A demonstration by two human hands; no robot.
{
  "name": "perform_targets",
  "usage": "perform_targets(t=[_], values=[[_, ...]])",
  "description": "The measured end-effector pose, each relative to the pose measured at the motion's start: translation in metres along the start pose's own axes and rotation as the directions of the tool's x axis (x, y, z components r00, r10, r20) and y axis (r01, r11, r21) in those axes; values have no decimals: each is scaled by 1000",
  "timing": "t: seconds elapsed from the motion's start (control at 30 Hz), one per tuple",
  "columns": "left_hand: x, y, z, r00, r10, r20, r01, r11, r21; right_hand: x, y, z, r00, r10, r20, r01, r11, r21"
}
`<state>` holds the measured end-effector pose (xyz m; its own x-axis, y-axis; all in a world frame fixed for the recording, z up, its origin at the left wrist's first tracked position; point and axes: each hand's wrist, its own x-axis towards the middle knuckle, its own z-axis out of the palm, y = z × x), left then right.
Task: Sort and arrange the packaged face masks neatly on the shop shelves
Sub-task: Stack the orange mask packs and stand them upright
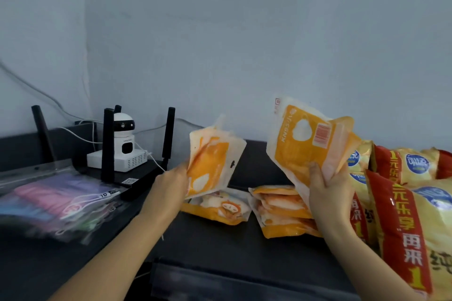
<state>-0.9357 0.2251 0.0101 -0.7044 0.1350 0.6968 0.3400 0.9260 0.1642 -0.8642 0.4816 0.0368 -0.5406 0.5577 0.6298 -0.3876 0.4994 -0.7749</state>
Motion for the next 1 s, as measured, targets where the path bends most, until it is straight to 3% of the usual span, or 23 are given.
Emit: perform_targets(t=[0.07,0.13,0.23,0.43,0.6,0.8,1.0], values=[[0,-1,-10,984,-47,-171,38,998,-55,3,-5,-1,1000,1,-28,1,998,59],[-5,3,-29,943,-188,-276,119,961,-248,4,-13,0,1000,4,-18,-1,989,146],[-23,11,-57,869,-387,-308,238,873,-425,-7,-28,4,999,5,44,-17,964,266],[-79,22,-102,707,-628,-324,413,739,-532,-52,-48,6,962,-61,267,-82,867,491],[-152,37,-148,583,-710,-395,556,703,-444,-93,-56,2,865,-158,476,-174,796,580],[-240,75,-212,518,-663,-540,640,719,-269,-166,-74,-10,749,-223,624,-287,740,608],[-322,111,-290,471,-589,-656,735,673,-77,-243,-130,-39,579,-398,712,-380,641,667]])
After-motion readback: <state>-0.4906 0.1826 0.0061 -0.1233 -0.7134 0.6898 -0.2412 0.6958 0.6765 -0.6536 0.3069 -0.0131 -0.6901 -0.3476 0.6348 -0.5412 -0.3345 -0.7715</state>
